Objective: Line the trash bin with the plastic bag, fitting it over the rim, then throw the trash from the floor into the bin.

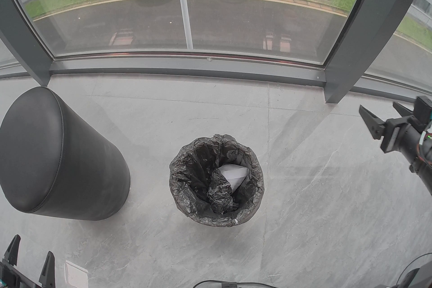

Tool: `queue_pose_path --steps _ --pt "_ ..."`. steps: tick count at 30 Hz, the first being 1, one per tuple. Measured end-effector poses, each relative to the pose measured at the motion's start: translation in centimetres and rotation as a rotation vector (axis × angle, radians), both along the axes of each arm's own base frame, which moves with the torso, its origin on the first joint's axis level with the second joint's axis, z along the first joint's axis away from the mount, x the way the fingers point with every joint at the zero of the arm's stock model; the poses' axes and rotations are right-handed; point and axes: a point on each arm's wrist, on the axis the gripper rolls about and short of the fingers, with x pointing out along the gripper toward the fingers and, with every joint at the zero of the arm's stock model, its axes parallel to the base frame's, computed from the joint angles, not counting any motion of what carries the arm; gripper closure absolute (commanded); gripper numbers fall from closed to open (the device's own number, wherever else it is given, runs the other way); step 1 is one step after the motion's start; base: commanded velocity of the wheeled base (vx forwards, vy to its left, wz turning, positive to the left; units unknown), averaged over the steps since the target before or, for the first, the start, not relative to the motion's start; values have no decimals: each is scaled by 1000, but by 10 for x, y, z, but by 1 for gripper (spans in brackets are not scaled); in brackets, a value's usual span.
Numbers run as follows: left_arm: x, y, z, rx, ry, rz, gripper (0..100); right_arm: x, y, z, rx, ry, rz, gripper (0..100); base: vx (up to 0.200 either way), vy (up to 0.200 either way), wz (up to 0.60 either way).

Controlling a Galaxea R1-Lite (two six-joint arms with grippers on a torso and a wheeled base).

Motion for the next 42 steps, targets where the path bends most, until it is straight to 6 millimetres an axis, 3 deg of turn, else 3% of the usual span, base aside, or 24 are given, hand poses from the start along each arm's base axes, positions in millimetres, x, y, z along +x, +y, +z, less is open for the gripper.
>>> queue_pose_path --steps 5,11,20,23,28,42 --pt "0 0 0 0 0 0 0 -52 -36 -4 -52 -79 -130 0 0 0 0" --pt "0 0 0 0 0 0 0 -105 -63 -20 -103 -112 -259 0 0 0 0" --pt "0 0 0 0 0 0 0 -172 -80 -78 -94 -49 -383 0 0 0 0" --pt "0 0 0 0 0 0 0 -183 -79 -102 -23 -33 -331 0 0 0 0" --pt "0 0 0 1 0 0 0 -191 -74 -126 94 12 -185 0 0 0 0" --pt "0 0 0 1 0 0 0 -194 -71 -135 33 7 -81 0 0 0 0"
